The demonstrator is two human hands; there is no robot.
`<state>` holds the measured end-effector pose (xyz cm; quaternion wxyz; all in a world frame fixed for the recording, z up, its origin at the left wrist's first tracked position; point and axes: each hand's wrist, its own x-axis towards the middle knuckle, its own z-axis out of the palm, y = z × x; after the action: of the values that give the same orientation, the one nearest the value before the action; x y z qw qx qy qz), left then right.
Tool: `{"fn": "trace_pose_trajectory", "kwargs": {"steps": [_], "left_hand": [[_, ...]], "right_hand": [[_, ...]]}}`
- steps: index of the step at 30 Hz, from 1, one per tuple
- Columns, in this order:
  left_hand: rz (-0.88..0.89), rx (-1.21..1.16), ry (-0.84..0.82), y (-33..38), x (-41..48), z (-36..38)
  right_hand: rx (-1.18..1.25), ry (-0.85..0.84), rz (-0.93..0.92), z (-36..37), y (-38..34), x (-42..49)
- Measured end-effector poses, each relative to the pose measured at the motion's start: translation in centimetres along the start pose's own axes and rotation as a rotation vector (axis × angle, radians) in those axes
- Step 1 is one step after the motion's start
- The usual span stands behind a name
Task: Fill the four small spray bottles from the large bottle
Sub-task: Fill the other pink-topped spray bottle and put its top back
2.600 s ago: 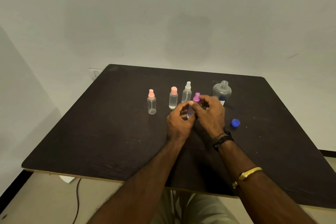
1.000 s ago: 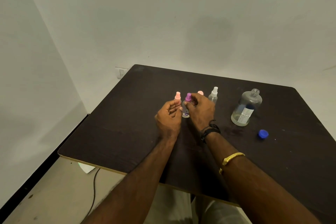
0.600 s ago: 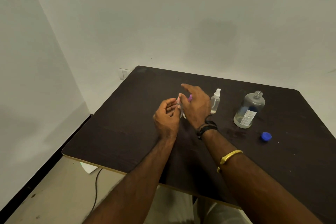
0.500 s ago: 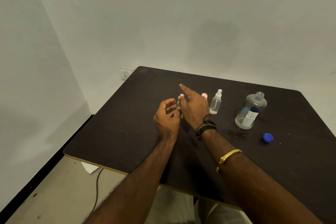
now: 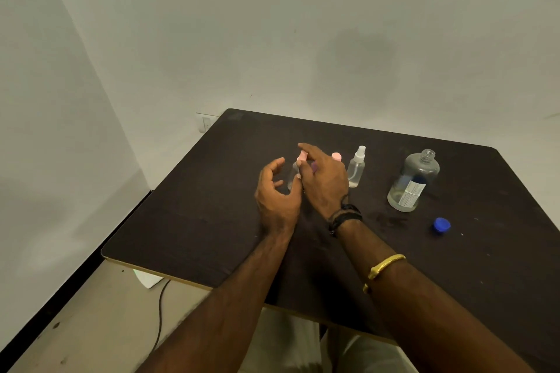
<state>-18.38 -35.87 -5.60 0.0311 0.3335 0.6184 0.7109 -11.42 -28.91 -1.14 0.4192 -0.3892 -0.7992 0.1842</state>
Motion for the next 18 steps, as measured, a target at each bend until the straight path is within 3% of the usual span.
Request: {"fn": "trace_pose_trajectory", "kwargs": {"steps": [9, 18], "left_hand": [[0.106, -0.009, -0.074, 1.2, -1.8, 1.7], [0.117, -0.05, -0.235, 1.7, -4.9, 4.8]], "right_hand": [[0.036, 0.154, -0.03, -3.5, 0.9, -1.4], [0.053, 0.197, 0.009, -6.8, 4.2, -3.7]]}}
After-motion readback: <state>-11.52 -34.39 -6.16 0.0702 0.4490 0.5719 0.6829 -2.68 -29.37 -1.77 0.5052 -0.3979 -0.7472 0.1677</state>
